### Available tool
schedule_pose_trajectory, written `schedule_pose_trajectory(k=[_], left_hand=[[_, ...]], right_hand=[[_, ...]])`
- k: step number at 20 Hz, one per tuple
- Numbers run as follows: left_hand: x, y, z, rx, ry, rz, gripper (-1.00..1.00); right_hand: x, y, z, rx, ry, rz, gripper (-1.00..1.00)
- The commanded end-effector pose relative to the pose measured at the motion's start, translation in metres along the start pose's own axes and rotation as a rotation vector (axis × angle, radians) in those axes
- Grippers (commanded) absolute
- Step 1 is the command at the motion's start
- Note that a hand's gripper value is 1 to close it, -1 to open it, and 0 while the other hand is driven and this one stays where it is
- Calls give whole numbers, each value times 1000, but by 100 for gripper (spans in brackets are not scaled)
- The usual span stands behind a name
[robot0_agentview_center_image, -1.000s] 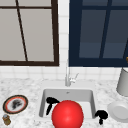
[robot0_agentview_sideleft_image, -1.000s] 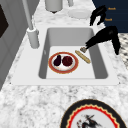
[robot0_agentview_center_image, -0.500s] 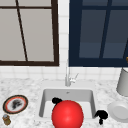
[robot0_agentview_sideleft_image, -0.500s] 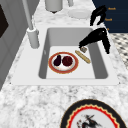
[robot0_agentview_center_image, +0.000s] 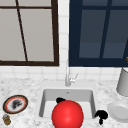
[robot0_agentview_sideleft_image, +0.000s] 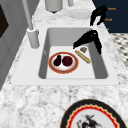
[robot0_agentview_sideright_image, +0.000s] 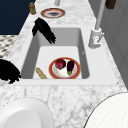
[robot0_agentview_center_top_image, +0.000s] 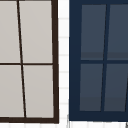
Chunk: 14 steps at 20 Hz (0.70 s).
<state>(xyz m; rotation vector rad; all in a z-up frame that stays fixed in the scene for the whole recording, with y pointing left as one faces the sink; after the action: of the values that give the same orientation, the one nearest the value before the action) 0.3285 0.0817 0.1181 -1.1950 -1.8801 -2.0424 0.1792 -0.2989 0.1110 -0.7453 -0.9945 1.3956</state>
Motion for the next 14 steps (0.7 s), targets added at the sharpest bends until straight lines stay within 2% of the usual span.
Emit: schedule_pose_trajectory(k=[1,3,4,5,6,9,12,14], left_hand=[[-22,-2,-6,38,49,-5,-100],[-38,-11,-13,25,47,-1,-100],[-47,-15,-17,11,44,4,-100],[-55,-18,-24,-16,41,10,-100],[-63,-20,-27,-20,43,9,-100],[-85,-28,-28,27,60,-4,-100],[-110,-42,-28,43,68,-3,-100],[-128,-44,-24,39,59,1,-100]], right_hand=[[0,0,0,0,0,0,0],[0,0,0,0,0,0,0],[0,0,0,0,0,0,0],[0,0,0,0,0,0,0],[0,0,0,0,0,0,0],[0,0,0,0,0,0,0],[0,0,0,0,0,0,0],[0,0,0,0,0,0,0]])
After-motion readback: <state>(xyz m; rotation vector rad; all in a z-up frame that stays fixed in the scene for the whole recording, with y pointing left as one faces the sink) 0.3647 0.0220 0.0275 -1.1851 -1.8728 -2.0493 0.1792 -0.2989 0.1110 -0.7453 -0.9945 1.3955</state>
